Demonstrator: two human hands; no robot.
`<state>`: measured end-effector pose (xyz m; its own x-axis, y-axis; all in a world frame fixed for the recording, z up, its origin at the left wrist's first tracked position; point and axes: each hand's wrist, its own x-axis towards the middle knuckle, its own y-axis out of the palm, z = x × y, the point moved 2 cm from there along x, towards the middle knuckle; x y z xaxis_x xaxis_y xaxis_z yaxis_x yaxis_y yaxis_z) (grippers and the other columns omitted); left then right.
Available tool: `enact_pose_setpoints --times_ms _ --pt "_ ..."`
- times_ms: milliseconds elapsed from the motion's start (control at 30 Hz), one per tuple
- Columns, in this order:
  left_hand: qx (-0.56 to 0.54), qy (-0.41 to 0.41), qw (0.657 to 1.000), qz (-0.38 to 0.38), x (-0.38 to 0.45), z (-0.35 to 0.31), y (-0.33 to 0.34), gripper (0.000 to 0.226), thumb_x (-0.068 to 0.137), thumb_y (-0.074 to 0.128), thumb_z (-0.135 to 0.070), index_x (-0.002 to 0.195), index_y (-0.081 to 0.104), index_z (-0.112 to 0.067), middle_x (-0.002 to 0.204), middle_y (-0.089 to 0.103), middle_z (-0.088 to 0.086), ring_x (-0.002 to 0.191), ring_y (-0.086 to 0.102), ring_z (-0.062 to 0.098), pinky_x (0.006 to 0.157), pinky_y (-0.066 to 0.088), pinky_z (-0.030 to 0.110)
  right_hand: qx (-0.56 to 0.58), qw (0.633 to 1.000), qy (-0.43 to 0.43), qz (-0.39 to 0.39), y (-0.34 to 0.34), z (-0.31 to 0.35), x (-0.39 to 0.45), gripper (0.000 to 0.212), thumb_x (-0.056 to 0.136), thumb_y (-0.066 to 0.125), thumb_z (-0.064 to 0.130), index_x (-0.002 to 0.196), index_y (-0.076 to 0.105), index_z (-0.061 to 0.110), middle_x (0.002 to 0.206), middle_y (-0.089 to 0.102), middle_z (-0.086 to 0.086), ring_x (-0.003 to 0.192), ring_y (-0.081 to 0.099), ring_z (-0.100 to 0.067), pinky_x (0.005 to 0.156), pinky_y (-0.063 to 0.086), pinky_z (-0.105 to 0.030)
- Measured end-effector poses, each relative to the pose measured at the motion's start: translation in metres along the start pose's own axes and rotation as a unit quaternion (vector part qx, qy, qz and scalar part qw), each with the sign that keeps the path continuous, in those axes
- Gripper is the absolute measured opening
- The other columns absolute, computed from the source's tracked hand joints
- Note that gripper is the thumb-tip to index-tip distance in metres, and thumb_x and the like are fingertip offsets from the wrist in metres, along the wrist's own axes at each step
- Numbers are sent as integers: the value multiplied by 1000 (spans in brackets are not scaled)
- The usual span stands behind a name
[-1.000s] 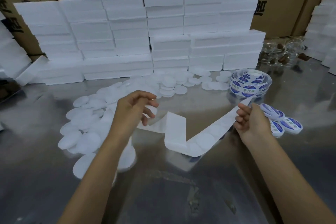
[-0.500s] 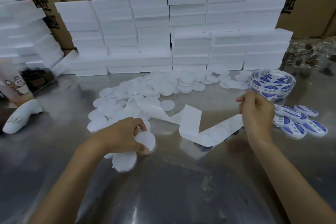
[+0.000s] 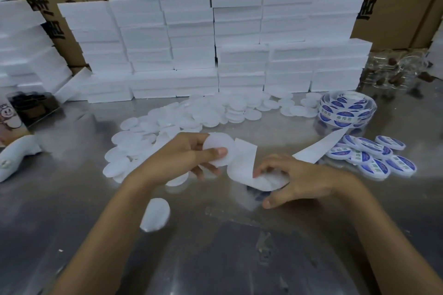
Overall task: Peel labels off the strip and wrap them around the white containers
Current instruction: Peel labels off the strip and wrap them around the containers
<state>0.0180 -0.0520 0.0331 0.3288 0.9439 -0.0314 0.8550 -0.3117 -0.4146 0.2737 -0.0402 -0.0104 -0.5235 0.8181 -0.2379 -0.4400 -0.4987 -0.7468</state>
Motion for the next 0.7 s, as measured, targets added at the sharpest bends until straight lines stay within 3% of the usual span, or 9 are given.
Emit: enact_pose_setpoints --times_ms 100,200,267,367,433,533,633,700 --pt "-24 -34 999 -3 16 0 20 23 102 55 -34 116 68 -21 99 78 0 86 75 23 65 56 30 16 997 -28 -65 5 -6 11 34 77 82 31 106 66 40 114 53 20 111 46 4 91 35 -14" --pt "-47 -46 997 -47 33 4 30 26 104 51 -36 120 66 -21 106 77 2 89 73 18 69 57 30 99 984 -33 -144 3 -7 17 3 89 72 27 87 74 27 94 67 14 85 60 -5 80 45 -21" --pt "-78 -48 993 -74 42 5 33 27 103 52 -37 121 66 -22 115 74 -1 100 70 16 78 60 30 146 975 -12 -169 3 -8 17 15 94 66 26 80 72 24 79 69 12 71 58 -3 71 42 -20" --pt "-161 -39 984 -64 52 5 37 27 101 56 -39 121 67 -24 118 73 -5 106 71 19 96 57 43 222 955 -6 -195 1 -9 17 17 96 62 20 81 69 20 72 70 12 62 57 1 59 39 -11" --pt "-220 -32 974 -47 56 5 41 29 101 57 -37 124 66 -21 123 71 -2 106 72 26 99 54 50 250 948 -2 -195 2 -8 18 15 97 61 19 84 69 18 73 72 8 56 55 2 53 38 -9" --pt "-290 -24 956 -21 62 6 49 33 102 56 -33 129 63 -14 126 70 7 107 71 35 99 54 50 306 929 -3 -209 2 -6 19 12 96 61 15 88 69 15 80 74 -2 65 60 -4 58 42 -11" --pt "-348 -16 937 -20 66 11 57 35 104 52 -27 133 57 -7 124 70 13 107 71 34 95 57 45 340 904 -15 -258 1 -1 20 12 93 60 8 85 69 11 76 73 3 68 61 -7 62 43 -15" --pt "-356 -16 933 -44 67 18 59 33 105 49 -25 134 55 -8 123 71 11 108 71 30 99 55 44 346 895 -23 -282 1 3 18 13 92 60 5 85 69 10 71 71 5 60 58 -3 53 40 -11"
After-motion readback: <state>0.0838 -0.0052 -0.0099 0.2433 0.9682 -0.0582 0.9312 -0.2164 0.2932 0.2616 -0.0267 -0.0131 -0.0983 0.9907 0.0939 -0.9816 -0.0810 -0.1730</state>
